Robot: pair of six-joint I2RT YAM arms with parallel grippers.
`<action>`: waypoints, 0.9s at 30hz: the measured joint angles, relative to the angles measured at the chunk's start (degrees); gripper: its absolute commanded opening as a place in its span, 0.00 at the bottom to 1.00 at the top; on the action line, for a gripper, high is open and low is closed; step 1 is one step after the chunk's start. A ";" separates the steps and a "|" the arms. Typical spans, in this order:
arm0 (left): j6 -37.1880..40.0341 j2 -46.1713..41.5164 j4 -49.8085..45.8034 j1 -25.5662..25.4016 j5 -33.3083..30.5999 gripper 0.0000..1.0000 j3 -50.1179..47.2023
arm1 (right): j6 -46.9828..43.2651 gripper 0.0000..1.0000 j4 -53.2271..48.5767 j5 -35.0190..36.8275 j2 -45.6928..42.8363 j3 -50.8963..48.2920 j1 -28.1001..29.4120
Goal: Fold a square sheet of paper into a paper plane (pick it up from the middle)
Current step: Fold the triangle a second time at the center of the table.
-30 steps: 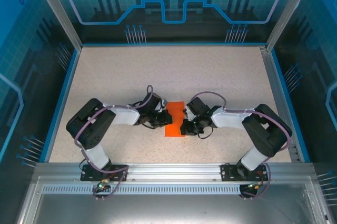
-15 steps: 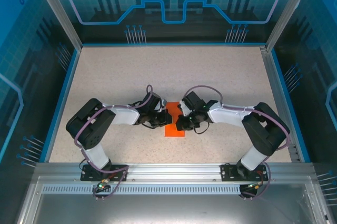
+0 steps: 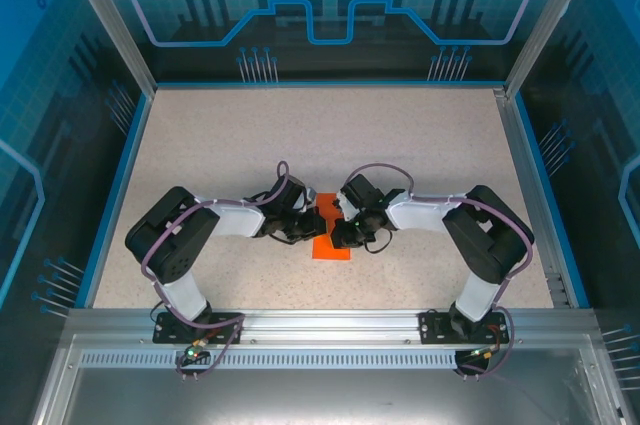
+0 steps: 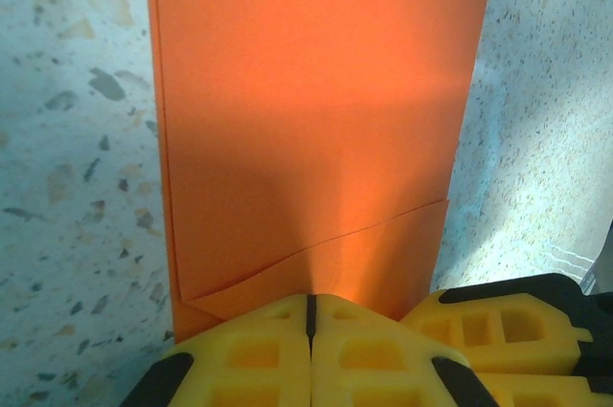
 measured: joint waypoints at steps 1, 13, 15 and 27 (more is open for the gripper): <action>-0.07 0.00 0.04 0.00 0.00 0.06 0.00 | 0.00 0.08 0.02 0.04 -0.11 0.00 0.02; -0.11 0.00 0.15 0.00 0.00 0.05 -0.11 | -0.17 0.08 2.95 0.61 -1.20 0.59 0.02; -0.11 0.00 0.55 0.09 0.00 0.05 -0.37 | -0.17 0.08 2.95 0.35 -0.59 0.81 0.00; -0.63 0.00 0.98 0.22 0.04 0.05 -0.63 | -1.53 0.08 2.32 0.48 0.90 0.35 -0.11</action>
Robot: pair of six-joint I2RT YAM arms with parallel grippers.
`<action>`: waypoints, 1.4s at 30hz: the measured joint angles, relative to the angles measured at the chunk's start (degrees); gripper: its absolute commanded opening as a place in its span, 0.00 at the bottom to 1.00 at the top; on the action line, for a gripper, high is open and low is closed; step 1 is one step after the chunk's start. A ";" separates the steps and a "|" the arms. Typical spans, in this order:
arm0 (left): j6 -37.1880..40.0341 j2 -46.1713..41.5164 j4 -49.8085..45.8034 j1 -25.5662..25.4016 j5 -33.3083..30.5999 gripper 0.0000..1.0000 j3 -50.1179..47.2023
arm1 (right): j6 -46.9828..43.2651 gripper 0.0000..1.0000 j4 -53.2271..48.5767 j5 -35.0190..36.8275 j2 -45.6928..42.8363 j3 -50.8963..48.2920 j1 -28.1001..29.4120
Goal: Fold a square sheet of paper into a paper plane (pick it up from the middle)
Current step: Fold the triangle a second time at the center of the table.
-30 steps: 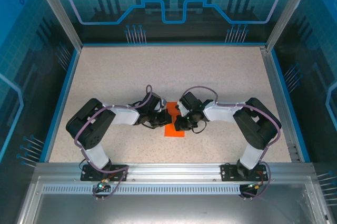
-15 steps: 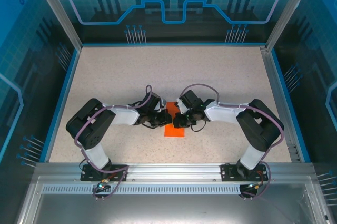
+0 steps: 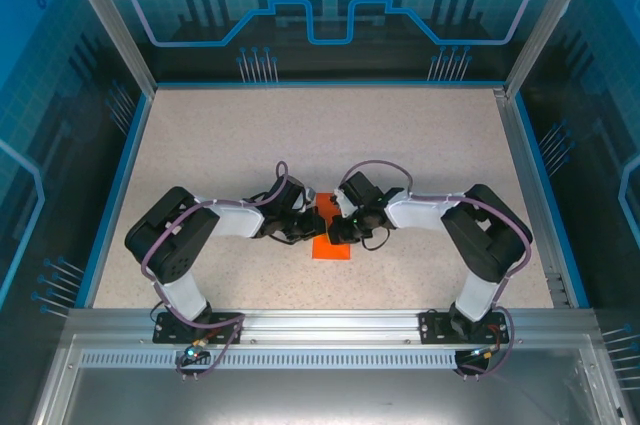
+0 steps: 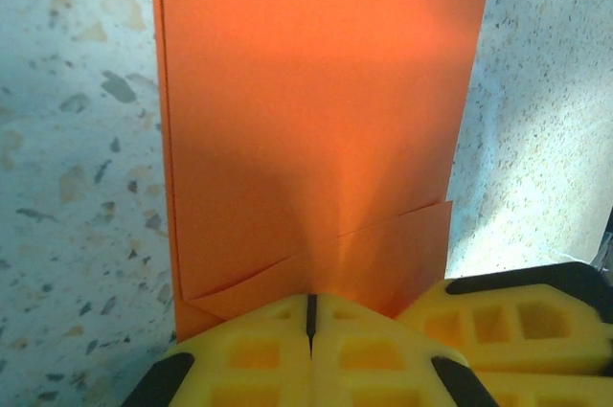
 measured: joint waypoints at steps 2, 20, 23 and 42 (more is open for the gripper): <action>-0.59 -0.02 0.00 0.00 -0.04 0.05 0.00 | -0.66 0.08 0.68 -0.24 -0.02 -0.50 -0.13; -1.55 0.00 -0.04 0.00 -0.11 0.05 0.00 | -6.45 0.09 -2.40 -0.28 -6.80 -7.28 -0.11; -2.05 0.00 -0.04 0.00 -0.11 0.05 0.00 | -6.69 0.09 -2.49 -0.24 -7.82 -8.31 -0.11; -2.08 -5.57 -8.39 0.00 -1.51 0.41 4.98 | 4.09 0.41 -1.53 7.08 -22.53 -10.91 -6.19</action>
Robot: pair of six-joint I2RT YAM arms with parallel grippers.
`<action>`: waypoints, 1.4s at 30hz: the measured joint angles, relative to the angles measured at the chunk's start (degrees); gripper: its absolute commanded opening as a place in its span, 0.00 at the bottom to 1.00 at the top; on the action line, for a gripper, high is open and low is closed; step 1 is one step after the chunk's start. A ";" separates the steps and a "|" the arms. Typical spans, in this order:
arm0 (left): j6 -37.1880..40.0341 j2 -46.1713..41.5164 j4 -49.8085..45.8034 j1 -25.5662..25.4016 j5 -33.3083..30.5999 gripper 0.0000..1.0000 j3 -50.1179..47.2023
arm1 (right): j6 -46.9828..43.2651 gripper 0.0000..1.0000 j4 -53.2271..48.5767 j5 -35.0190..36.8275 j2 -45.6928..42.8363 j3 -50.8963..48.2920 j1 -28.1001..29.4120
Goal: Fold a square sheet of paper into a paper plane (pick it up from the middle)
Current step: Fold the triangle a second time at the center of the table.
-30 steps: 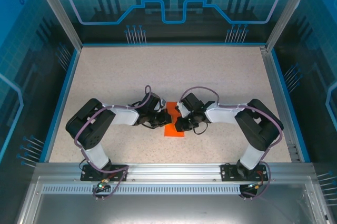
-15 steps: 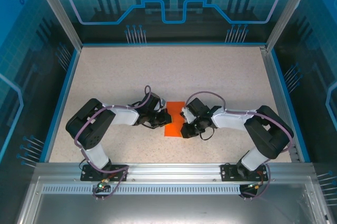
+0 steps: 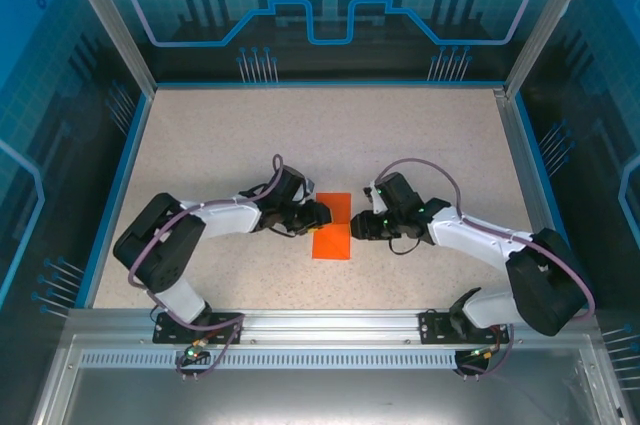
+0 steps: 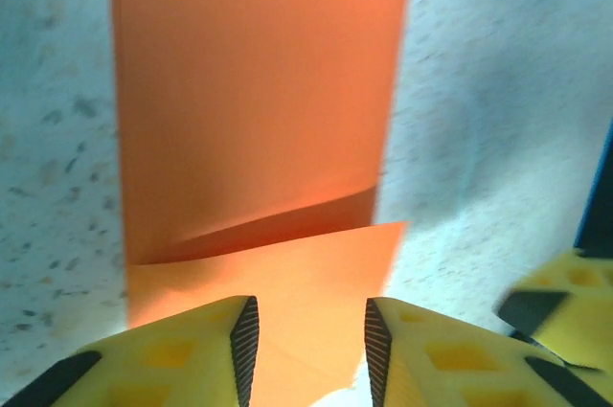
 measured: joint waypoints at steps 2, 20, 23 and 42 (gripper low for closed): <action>0.11 -1.86 -1.51 0.00 -1.01 0.42 1.40 | 0.68 0.43 1.46 -0.13 0.59 -0.02 -0.66; -2.27 -9.40 -5.16 0.00 -6.78 0.53 -2.60 | 0.13 0.22 7.54 -7.89 13.51 3.10 -0.87; -3.80 -9.40 -3.15 0.00 -5.73 0.53 -4.44 | 0.33 0.13 8.07 -8.28 14.80 3.48 -0.94; -10.10 -2.64 8.07 -2.12 0.55 0.50 -7.17 | 4.00 0.10 12.35 -8.13 13.92 -0.74 -3.61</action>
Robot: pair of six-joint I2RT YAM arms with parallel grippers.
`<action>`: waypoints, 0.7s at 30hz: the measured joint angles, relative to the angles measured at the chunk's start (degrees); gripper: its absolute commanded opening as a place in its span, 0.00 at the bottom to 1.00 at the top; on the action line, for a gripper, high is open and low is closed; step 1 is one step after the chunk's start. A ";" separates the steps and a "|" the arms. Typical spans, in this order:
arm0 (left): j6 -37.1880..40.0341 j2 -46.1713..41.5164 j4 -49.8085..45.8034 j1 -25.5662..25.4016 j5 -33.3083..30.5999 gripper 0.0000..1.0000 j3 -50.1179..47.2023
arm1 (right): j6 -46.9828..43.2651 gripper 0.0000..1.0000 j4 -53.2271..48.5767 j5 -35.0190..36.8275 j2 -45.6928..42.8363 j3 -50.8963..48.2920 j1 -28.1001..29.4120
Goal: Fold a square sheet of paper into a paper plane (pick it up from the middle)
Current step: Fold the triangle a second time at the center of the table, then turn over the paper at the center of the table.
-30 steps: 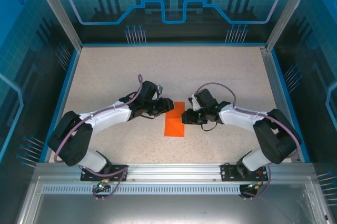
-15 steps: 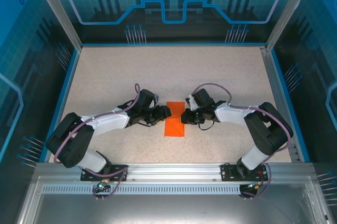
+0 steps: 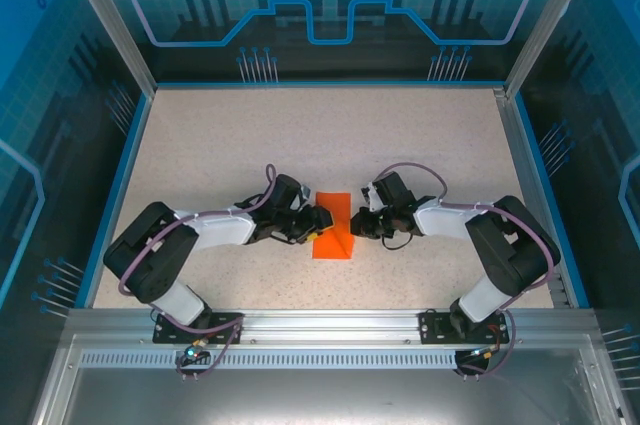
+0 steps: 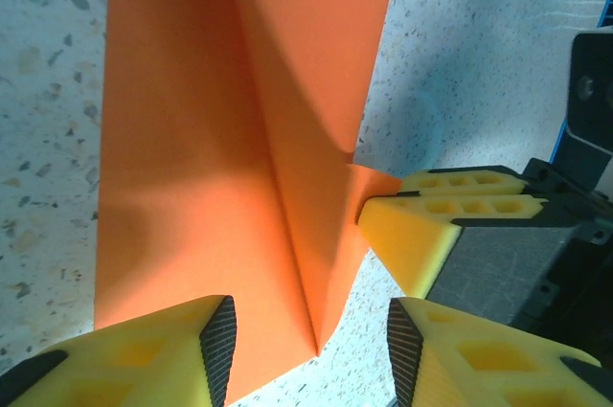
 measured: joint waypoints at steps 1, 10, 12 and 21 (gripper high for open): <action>0.04 0.35 0.02 -0.13 0.11 0.51 0.02 | 0.00 0.10 0.11 -0.11 -0.04 -0.04 0.00; 0.94 3.85 0.17 -1.07 1.18 0.48 3.10 | 0.00 0.11 0.52 -0.35 -0.22 -0.31 0.00; 1.09 4.81 0.13 -1.11 1.29 0.46 3.65 | 0.00 0.11 0.55 -0.37 -0.22 -0.31 0.00; 3.67 6.64 -0.33 -1.16 1.27 0.22 5.90 | 0.33 0.41 -0.52 0.04 -1.73 -0.31 -0.35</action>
